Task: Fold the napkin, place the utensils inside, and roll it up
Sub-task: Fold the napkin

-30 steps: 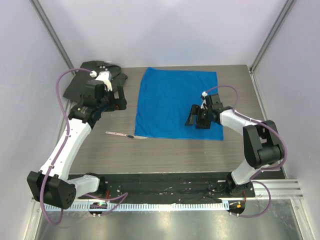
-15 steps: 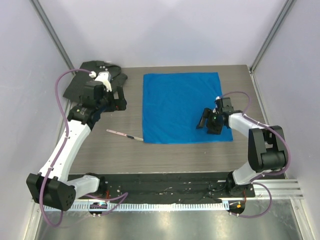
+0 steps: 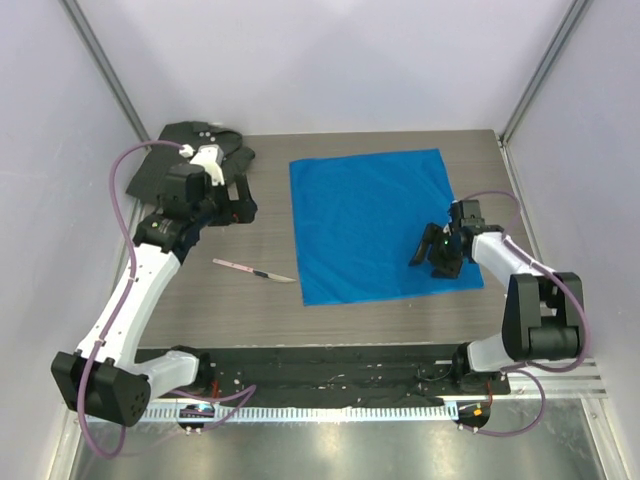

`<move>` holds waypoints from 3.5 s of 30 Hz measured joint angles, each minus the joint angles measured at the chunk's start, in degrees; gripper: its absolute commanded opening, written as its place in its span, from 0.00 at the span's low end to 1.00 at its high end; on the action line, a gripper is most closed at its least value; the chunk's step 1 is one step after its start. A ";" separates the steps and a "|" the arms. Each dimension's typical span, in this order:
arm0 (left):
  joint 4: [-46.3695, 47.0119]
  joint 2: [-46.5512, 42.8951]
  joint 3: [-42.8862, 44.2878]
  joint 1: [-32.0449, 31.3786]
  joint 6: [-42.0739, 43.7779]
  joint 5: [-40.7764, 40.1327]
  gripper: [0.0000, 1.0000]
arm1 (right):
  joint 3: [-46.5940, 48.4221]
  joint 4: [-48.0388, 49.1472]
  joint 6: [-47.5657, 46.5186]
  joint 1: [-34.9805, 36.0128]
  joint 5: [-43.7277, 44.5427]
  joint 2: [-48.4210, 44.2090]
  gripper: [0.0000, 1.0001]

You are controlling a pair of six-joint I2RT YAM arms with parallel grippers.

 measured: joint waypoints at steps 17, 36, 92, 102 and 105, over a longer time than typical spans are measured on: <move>3.93 1.44 -0.85 1.57 -6.40 17.94 1.00 | 10.56 2.62 -0.26 42.77 11.45 -4.52 0.66; 2.40 3.34 -1.27 12.04 -9.11 13.81 1.00 | 25.07 5.25 -3.48 62.23 25.62 19.76 0.57; 1.01 3.91 -1.27 13.20 -11.30 7.87 1.00 | 29.24 1.55 -1.60 65.70 27.85 28.13 0.01; 1.01 3.43 -1.27 13.20 -11.30 7.82 1.00 | 30.03 -1.44 -1.70 65.59 29.94 26.69 0.01; 1.03 3.23 -1.27 13.20 -11.28 7.80 1.00 | 30.47 -2.10 -2.16 65.00 31.36 25.29 0.01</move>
